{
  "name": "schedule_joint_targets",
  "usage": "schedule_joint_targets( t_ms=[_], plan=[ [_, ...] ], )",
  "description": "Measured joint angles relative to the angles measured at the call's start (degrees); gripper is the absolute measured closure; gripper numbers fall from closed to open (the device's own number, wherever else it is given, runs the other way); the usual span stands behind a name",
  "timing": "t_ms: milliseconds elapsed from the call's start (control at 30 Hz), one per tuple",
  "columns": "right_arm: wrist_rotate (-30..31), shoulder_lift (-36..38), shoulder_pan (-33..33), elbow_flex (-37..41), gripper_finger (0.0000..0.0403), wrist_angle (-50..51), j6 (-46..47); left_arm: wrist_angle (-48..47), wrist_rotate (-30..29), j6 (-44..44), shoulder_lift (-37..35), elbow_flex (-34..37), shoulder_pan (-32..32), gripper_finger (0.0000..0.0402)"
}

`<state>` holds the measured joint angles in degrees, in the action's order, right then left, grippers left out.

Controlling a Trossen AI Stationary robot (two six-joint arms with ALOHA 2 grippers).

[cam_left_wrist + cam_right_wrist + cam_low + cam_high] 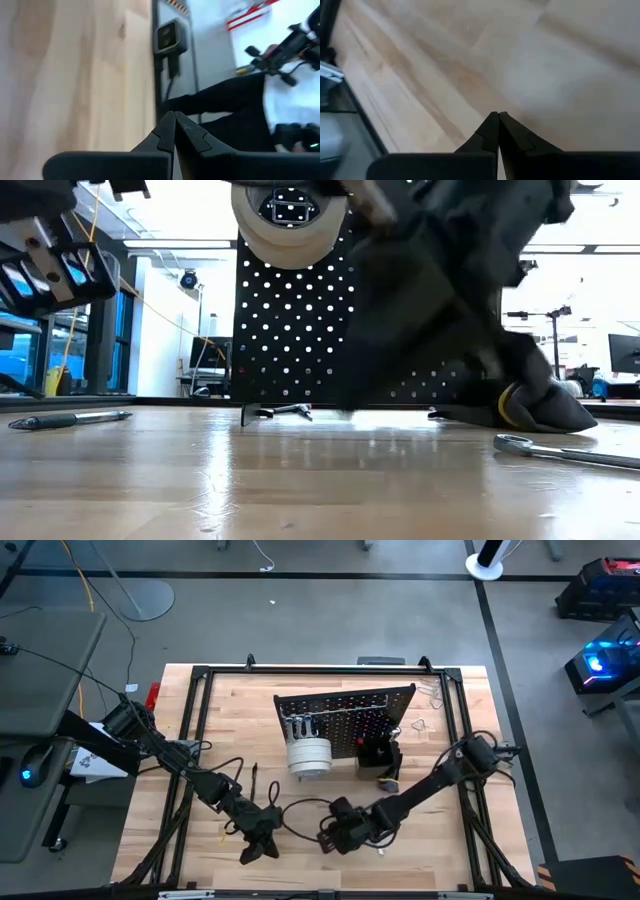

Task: Hang tools onto peg board
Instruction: Hang the 12 mm tool onto the pegboard aligned with the others

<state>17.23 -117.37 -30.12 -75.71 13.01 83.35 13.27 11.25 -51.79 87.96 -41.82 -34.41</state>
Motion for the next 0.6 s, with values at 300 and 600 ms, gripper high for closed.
schedule_joint_targets(
  t_ms=[300, 600],
  plan=[
    [-4.2, 7.4, -9.3, -0.5, 0.0403, 26.2, 10.0, 3.3, -3.5, -2.5, 0.0, 0.0, 0.0, 0.0401],
    [3.6, 6.2, -14.5, -0.3, 0.0403, 37.0, 25.5, 3.3, -12.8, -4.2, 0.0, 0.0, 0.7, 0.0401]
  ],
)
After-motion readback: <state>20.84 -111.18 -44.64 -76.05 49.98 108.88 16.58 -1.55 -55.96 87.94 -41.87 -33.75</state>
